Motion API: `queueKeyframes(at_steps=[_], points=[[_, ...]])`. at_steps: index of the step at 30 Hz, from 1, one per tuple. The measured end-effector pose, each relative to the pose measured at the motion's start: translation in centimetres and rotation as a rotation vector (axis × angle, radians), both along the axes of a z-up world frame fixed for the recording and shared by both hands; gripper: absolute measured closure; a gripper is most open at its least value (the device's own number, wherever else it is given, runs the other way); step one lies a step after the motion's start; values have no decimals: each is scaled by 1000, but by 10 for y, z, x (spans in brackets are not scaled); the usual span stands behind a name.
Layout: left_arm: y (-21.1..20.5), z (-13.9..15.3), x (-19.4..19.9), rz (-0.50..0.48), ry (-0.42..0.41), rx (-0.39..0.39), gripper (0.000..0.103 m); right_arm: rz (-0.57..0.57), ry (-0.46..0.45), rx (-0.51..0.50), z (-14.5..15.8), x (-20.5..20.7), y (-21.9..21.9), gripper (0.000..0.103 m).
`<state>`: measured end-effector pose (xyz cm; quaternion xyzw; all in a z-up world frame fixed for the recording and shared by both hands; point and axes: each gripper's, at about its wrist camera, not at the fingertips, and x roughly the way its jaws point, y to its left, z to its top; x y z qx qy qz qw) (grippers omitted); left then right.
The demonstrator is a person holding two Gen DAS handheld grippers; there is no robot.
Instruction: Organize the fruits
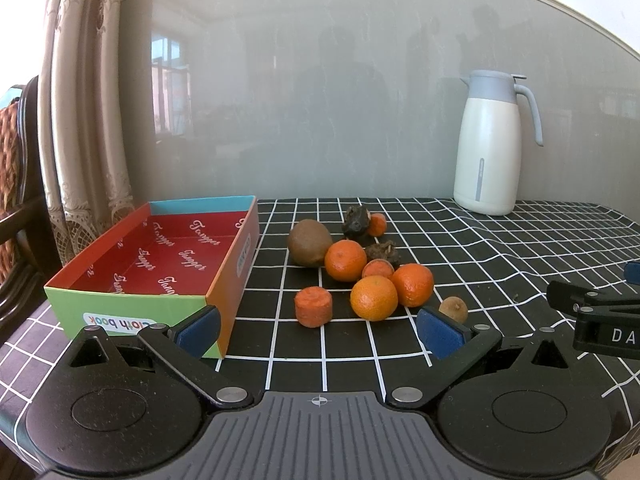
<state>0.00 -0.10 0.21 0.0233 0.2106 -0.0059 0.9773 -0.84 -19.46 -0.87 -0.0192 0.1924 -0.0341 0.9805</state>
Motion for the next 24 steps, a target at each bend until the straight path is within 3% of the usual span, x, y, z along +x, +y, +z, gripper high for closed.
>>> queueKeyframes(at_steps=[24], points=[[1,1,0,1,-1,-2,0,1,1,-6,0,0,1,0]])
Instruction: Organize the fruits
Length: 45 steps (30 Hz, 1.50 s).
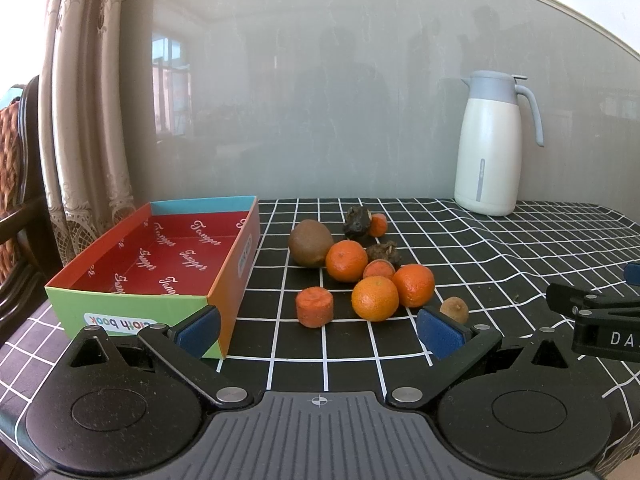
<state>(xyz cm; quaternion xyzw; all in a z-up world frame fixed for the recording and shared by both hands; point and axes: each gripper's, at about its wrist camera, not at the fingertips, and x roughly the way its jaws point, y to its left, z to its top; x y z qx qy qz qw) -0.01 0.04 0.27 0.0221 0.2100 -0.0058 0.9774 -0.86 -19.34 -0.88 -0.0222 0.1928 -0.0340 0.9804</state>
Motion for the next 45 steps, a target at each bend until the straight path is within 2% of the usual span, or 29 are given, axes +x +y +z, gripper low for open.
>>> queueKeyframes(at_steps=[27,31,34,37,45], points=[[3,1,1,9,5,-4,0,3,1,-6,-1,0,1,0],[1,2,2,31,-16,24,0,2,4,-3,-1,1,0,0],[3,4,5,13,-24,-9,0,3,5,-5,-1,1,0,0],[3,4,13,-24,5,-48,0,0,5,-3,-1,1,0,0],[-12,4,26,-80,9,-57,0,-20,11,0,-2,3,-4,0]])
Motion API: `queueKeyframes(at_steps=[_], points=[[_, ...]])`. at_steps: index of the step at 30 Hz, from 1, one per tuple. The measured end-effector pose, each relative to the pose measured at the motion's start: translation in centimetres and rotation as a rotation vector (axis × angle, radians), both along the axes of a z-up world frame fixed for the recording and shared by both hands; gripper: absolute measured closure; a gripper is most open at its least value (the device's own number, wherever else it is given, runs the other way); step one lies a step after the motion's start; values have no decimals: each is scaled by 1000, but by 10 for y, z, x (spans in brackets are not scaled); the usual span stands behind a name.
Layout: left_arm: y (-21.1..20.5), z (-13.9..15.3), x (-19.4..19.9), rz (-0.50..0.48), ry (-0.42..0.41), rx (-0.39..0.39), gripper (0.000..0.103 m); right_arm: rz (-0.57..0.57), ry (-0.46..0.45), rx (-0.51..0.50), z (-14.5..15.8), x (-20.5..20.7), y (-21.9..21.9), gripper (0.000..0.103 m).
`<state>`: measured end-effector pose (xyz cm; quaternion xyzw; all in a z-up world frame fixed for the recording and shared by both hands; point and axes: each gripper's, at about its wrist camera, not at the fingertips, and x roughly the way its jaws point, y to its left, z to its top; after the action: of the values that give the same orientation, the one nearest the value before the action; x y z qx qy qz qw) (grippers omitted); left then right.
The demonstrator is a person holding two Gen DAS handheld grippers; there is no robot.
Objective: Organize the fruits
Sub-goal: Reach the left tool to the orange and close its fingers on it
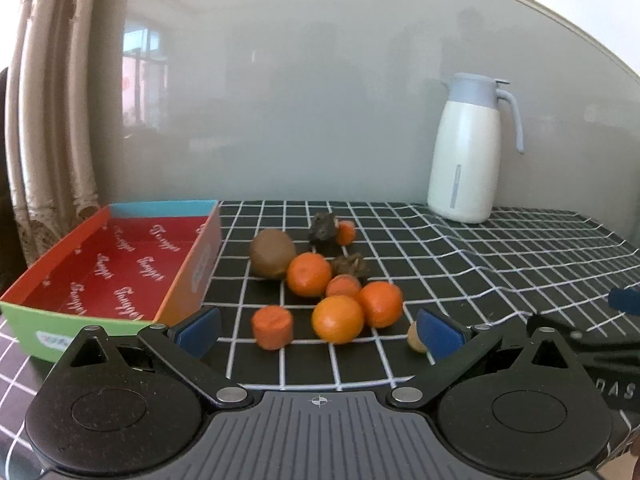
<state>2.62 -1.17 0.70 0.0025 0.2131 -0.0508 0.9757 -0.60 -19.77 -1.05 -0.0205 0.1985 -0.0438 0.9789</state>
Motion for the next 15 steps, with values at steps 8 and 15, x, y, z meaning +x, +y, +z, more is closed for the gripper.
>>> queueKeyframes(at_steps=[8,15], points=[[-5,3,43,65,-18,2,0,-11,14,-4,-2,1,-2,0],[-14,-7,84,95,19,-12,0,-24,33,-3,-7,17,0,0]])
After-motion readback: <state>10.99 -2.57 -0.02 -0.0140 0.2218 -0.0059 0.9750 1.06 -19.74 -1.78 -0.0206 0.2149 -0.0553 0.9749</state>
